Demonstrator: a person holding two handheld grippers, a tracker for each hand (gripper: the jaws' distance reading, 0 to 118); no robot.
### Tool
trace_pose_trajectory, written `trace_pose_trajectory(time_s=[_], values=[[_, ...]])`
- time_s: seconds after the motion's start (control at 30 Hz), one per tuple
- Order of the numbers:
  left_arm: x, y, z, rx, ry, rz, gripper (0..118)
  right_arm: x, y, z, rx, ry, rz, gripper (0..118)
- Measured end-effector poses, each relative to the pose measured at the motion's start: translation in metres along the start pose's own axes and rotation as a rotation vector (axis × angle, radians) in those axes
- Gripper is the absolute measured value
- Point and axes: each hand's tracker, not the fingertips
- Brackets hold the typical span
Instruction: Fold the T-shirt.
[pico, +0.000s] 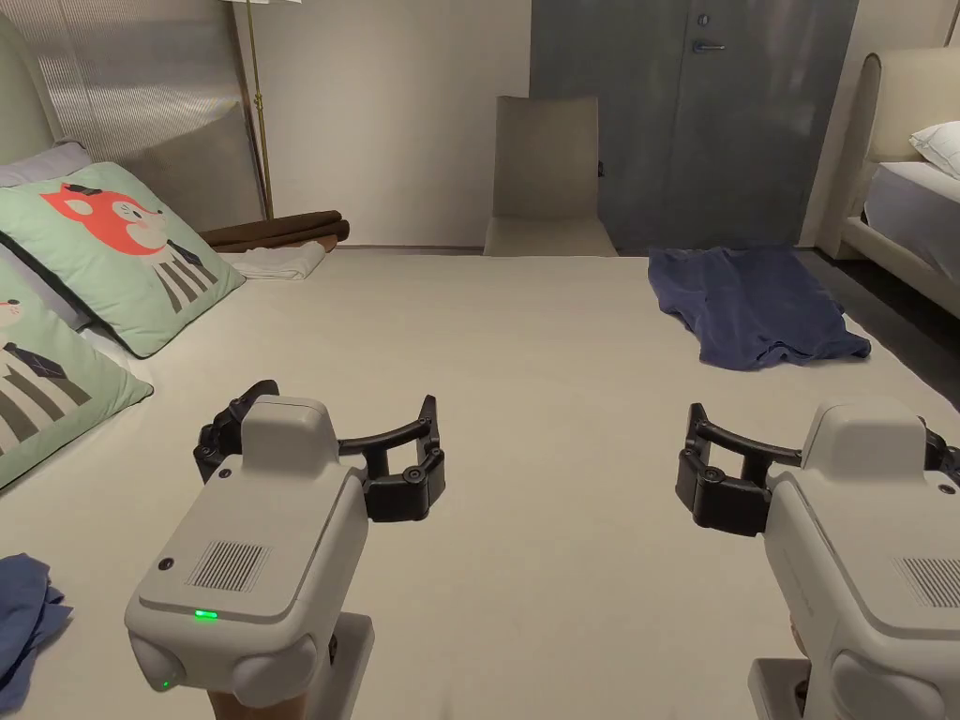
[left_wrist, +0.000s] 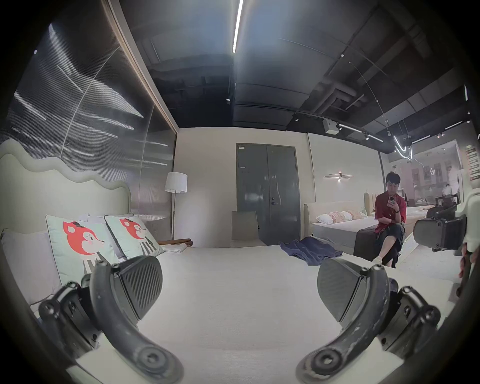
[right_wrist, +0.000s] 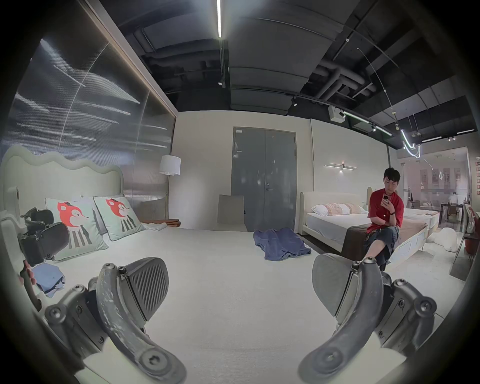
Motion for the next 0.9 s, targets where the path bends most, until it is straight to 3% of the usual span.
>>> trace_pose_trajectory(time_s=[0.5,0.67,0.83,0.9], values=[[-0.001,0.001,0.002,-0.001,0.001,0.0,116,0.001,0.002,0.0,-0.016,-0.019,-0.016,112],[-0.003,-0.001,0.003,-0.011,0.002,0.006,116,0.004,0.009,-0.011,-0.183,-0.034,-0.109,112],[-0.007,-0.001,0.001,-0.015,0.007,0.014,116,0.0,0.023,-0.015,-0.364,-0.206,-0.196,112],[-0.007,0.0,0.001,-0.015,0.008,0.021,116,0.002,0.027,-0.018,-0.42,-0.207,-0.231,112]])
